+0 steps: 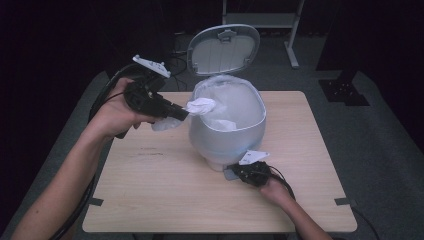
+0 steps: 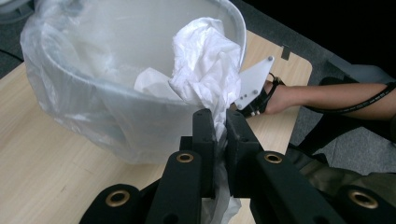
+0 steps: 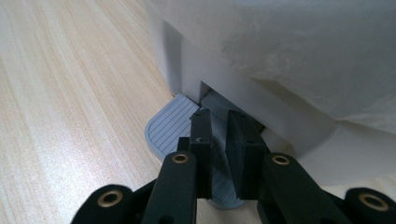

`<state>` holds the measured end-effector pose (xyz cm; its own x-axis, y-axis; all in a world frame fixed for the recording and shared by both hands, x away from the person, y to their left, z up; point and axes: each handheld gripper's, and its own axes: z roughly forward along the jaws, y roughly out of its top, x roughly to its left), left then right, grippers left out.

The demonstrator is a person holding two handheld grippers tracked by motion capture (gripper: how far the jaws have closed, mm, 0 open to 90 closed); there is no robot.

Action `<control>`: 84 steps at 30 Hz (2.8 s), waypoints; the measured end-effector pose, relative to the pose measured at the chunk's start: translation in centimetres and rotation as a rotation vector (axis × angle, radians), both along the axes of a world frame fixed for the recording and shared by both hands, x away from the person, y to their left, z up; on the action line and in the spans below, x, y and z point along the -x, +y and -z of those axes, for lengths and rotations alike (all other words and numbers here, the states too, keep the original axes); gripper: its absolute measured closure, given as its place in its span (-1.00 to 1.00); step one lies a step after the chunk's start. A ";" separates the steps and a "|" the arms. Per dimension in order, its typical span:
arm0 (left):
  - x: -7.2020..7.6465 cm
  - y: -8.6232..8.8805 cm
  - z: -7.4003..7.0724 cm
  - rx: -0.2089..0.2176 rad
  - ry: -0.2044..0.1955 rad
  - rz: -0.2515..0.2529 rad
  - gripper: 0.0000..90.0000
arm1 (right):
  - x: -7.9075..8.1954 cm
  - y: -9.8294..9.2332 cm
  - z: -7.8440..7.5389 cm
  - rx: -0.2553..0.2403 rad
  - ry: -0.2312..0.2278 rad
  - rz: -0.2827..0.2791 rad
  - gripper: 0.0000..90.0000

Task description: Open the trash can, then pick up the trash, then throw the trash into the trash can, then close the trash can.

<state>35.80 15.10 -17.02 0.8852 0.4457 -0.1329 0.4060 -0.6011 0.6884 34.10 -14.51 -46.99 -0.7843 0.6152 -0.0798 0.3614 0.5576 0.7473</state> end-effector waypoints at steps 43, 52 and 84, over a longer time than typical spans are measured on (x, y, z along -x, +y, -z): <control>-2.6 -4.4 -1.0 -0.017 -0.006 0.024 0.87 | 0.0 0.0 0.0 0.004 -0.004 -0.005 0.78; -4.1 -5.6 -0.4 -0.047 0.006 0.011 0.86 | 0.0 0.0 0.0 0.005 -0.008 -0.008 0.78; -7.3 -9.3 2.0 -0.072 0.032 0.019 0.84 | -0.1 -0.1 0.0 -0.002 -0.004 -0.016 0.78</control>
<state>43.09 5.82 -19.07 0.8895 0.4382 -0.1292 0.4150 -0.6566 0.6298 34.22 -14.66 -47.03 -0.7940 0.6025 -0.0813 0.3495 0.5618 0.7498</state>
